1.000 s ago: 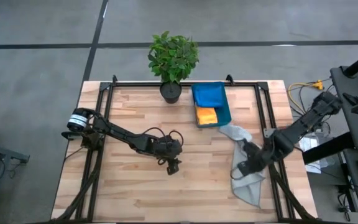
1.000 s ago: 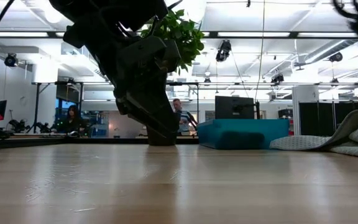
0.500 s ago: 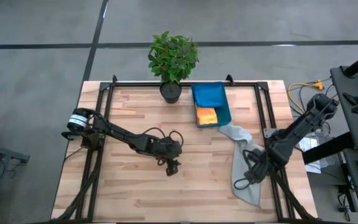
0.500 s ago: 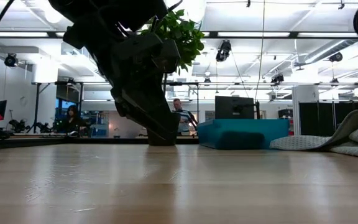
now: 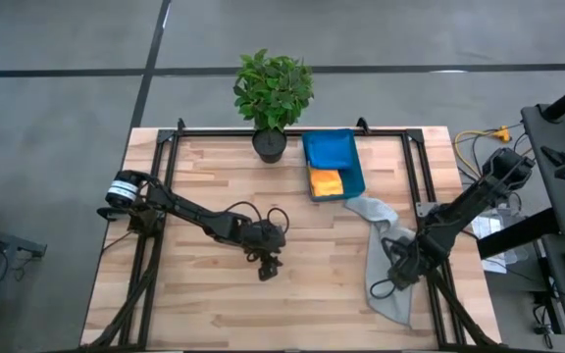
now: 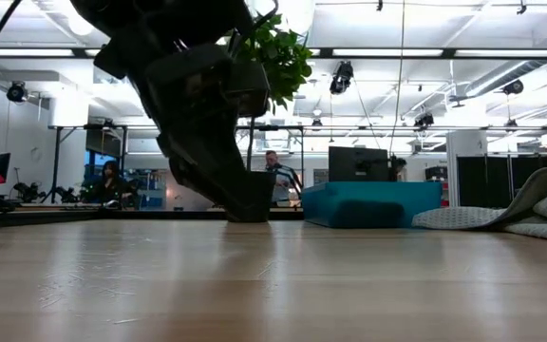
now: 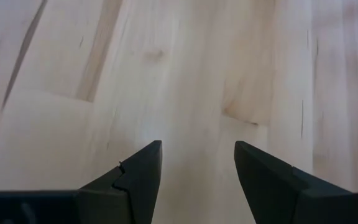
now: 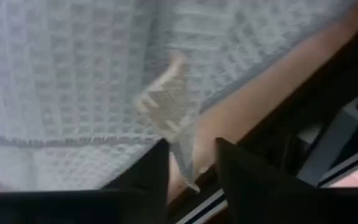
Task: Fold microfiber towels
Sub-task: Fold the gray microfiber towel
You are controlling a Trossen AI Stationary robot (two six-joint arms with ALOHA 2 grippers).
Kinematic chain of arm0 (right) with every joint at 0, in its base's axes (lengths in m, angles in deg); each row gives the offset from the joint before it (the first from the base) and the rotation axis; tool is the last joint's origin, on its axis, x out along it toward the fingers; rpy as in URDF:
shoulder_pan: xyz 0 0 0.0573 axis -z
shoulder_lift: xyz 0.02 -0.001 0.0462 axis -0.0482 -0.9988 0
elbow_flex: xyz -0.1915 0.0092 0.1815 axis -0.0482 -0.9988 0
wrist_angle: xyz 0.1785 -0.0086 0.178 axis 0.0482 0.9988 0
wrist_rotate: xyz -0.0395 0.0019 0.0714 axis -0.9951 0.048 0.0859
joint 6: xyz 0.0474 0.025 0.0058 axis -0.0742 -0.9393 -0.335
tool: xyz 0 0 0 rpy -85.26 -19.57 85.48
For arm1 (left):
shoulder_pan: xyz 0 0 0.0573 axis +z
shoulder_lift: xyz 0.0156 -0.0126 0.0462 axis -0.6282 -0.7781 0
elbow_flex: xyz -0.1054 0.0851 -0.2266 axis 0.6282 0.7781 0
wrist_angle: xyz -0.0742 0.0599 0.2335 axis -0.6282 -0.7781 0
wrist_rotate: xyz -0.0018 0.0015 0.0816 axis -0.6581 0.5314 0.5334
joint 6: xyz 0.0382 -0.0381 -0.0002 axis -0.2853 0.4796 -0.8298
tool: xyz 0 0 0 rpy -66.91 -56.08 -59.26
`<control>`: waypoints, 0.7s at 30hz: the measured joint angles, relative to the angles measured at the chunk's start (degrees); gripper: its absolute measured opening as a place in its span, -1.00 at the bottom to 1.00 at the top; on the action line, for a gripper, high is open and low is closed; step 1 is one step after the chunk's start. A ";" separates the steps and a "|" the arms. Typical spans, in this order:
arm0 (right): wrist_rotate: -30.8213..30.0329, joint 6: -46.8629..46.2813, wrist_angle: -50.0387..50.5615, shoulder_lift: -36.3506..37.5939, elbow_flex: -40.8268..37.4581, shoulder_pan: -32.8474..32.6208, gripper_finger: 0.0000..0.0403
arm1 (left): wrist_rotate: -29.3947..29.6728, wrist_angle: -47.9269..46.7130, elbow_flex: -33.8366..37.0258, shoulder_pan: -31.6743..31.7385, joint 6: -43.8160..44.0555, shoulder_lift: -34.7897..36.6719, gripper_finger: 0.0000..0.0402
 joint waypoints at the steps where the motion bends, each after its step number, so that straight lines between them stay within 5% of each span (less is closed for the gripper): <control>1: 0.27 0.77 -0.52 0.02 -0.09 0.00 -0.51 | -0.11 0.00 0.19 0.00 0.00 0.00 -0.06; 4: 0.78 4.49 -1.41 0.41 0.13 0.04 -0.87 | -0.30 0.04 0.99 -0.02 0.00 0.00 -0.06; 14: -3.39 20.73 10.29 1.73 18.15 0.19 -0.96 | -3.21 1.15 1.72 0.00 -0.11 0.02 -0.06; 21: -19.46 41.35 26.94 -3.84 40.43 -1.44 -0.96 | -8.79 28.31 0.61 -0.07 -7.18 0.31 -0.06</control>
